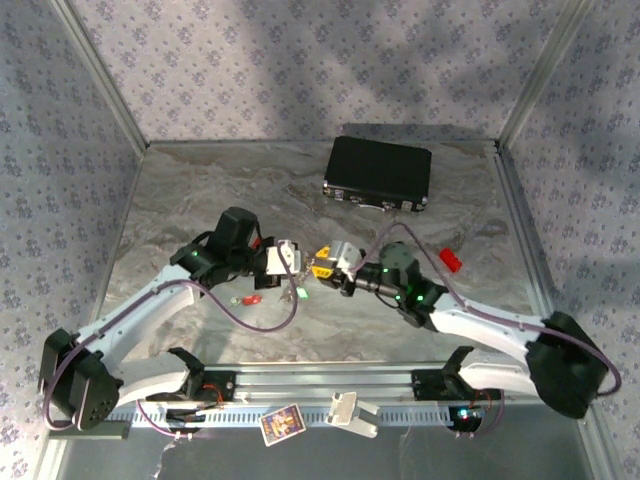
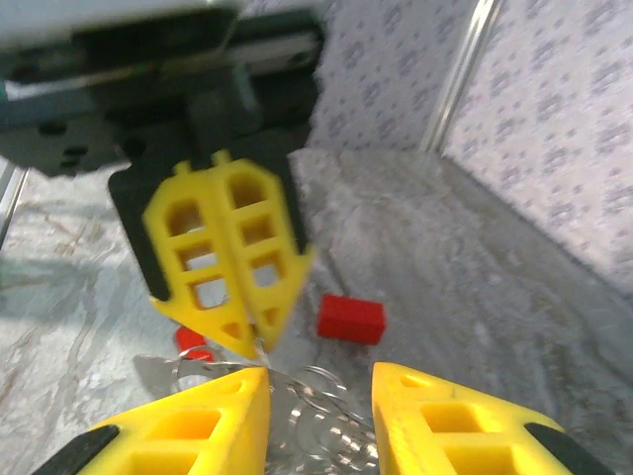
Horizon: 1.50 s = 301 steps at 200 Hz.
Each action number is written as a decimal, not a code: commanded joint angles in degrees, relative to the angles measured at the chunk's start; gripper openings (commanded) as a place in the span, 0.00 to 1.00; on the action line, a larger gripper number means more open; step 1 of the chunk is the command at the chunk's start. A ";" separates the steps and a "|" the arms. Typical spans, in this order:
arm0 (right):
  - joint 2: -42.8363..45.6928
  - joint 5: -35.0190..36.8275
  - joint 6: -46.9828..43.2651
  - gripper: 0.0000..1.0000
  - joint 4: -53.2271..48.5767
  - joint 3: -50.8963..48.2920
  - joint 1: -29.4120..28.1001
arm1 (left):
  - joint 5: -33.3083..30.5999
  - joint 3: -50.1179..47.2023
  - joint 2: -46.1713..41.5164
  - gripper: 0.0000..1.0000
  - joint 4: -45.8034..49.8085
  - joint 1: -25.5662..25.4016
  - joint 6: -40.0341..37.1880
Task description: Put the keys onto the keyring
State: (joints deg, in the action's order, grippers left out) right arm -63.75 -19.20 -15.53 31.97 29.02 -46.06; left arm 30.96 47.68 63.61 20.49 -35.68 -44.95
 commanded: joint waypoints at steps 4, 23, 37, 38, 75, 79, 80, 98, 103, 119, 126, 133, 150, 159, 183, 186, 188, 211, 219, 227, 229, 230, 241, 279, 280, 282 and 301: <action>5.70 -8.02 2.14 0.32 -6.31 -1.16 3.02 | 6.75 -7.53 -5.24 0.00 -23.49 1.40 17.85; 6.96 -10.07 0.08 0.30 -11.80 0.28 3.56 | 8.29 -13.41 -5.46 0.00 -37.99 1.54 27.11; 6.76 -9.94 -0.69 0.28 -13.55 1.16 3.76 | 10.01 -15.68 -4.61 0.00 -46.44 1.89 31.21; 6.73 -9.87 -0.71 0.28 -13.62 1.23 3.73 | 10.18 -15.73 -4.54 0.00 -47.09 1.96 31.44; 4.71 -9.15 0.30 0.30 -12.68 2.80 4.56 | 17.07 -15.09 -1.80 0.00 -52.49 2.40 30.86; 4.54 -9.15 0.32 0.30 -12.91 3.07 4.52 | 17.57 -15.05 -1.58 0.00 -52.64 2.41 30.53; 4.52 -9.12 0.32 0.30 -12.99 3.15 4.55 | 17.70 -15.02 -1.57 0.00 -52.69 2.39 30.44; 4.33 -8.26 0.46 0.33 -14.03 4.02 4.62 | 19.25 -14.75 -1.21 0.00 -52.81 2.14 29.09; 4.48 -7.66 0.56 0.33 -14.12 4.08 4.60 | 19.30 -14.68 -1.28 0.00 -52.32 1.92 28.67; 5.12 -6.99 0.78 0.33 -14.04 4.28 4.74 | 19.31 -14.91 -1.68 0.00 -51.80 1.01 27.33; 5.30 -7.16 0.76 0.33 -14.19 4.49 4.75 | 19.21 -15.02 -1.87 0.00 -51.39 0.68 26.45; 5.25 -7.87 0.59 0.33 -14.79 4.96 4.68 | 19.00 -15.07 -1.98 0.00 -50.89 0.32 25.71; 4.48 -10.32 -0.48 0.32 -17.89 6.98 4.62 | 18.87 -15.25 -1.92 0.00 -50.73 -0.08 24.76; 4.17 -10.84 -1.02 0.32 -19.21 7.76 4.52 | 18.83 -15.32 -1.92 0.00 -50.66 -0.30 24.35; 4.41 -10.50 -2.00 0.30 -19.62 8.19 4.21 | 18.83 -15.60 -2.35 0.00 -50.52 -0.62 23.96; 4.42 -10.66 -2.11 0.30 -19.68 8.29 4.12 | 18.84 -15.60 -2.42 0.00 -50.46 -0.58 23.82; 4.42 -10.79 -2.20 0.30 -19.67 8.35 4.11 | 18.82 -15.60 -2.44 0.00 -50.33 -0.61 23.78; 3.82 -11.75 -3.10 0.26 -21.26 9.19 3.50 | 18.97 -15.60 -2.53 0.00 -49.70 -0.68 23.50; 3.55 -12.12 -3.42 0.25 -21.72 9.47 3.30 | 19.13 -15.51 -2.46 0.00 -49.68 -0.66 23.50; 3.37 -12.27 -3.52 0.23 -22.07 9.61 3.03 | 19.06 -15.42 -2.40 0.00 -49.59 -0.68 23.50; 3.30 -12.33 -3.56 0.22 -22.09 9.71 3.07 | 19.01 -15.38 -2.30 0.00 -49.65 -0.70 23.50; 3.29 -12.34 -3.55 0.22 -22.06 9.68 3.03 | 19.07 -15.36 -2.33 0.00 -49.66 -0.66 23.50; 3.18 -12.03 -3.70 0.18 -22.08 9.79 2.67 | 19.23 -15.25 -2.19 0.00 -49.50 -0.68 23.50; 3.11 -11.91 -3.71 0.12 -21.86 9.77 2.47 | 19.48 -15.16 -2.00 0.00 -48.33 -0.63 23.27; 3.10 -11.91 -3.72 0.12 -21.86 9.76 2.42 | 19.44 -15.11 -2.00 0.00 -48.30 -0.67 23.25; 3.10 -11.91 -3.70 0.12 -21.86 9.77 2.39 | 19.43 -15.15 -2.00 0.00 -48.16 -0.65 23.27; 2.77 -12.05 -3.72 0.09 -21.77 9.85 2.35 | 19.49 -15.36 -1.83 0.00 -47.62 -0.71 22.98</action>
State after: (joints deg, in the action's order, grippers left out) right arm -60.45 -29.87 -18.90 11.27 36.91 -43.18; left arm 48.21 31.35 62.37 -26.70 -35.81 -20.53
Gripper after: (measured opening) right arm 0.109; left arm 0.046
